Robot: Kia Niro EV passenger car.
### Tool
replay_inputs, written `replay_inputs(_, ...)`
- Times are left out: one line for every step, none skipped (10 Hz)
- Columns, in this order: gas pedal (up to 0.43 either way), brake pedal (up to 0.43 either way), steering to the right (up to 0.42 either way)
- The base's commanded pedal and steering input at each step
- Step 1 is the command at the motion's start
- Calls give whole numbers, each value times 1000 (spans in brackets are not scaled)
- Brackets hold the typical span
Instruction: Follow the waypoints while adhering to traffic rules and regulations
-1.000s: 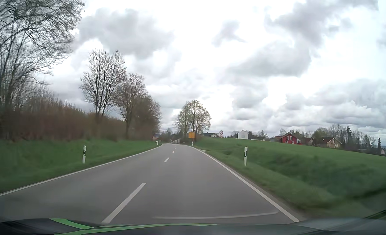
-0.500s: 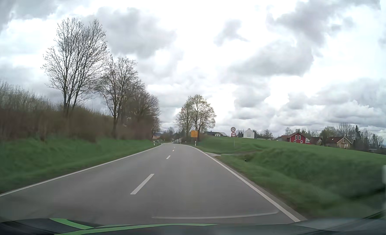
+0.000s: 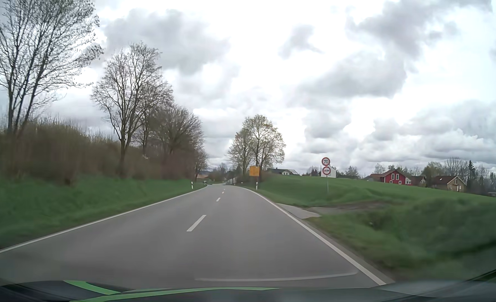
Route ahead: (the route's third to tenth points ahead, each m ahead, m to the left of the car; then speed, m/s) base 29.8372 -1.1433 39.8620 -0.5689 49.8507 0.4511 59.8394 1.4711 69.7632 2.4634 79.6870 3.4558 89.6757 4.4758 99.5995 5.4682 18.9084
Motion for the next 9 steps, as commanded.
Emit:
replay_inputs(0,0,-5)
replay_inputs(0,0,-6)
replay_inputs(0,0,-6)
replay_inputs(0,0,-5)
replay_inputs(0,0,-6)
replay_inputs(0,0,-5)
replay_inputs(0,0,-6)
replay_inputs(20,0,-6)
replay_inputs(59,0,-6)
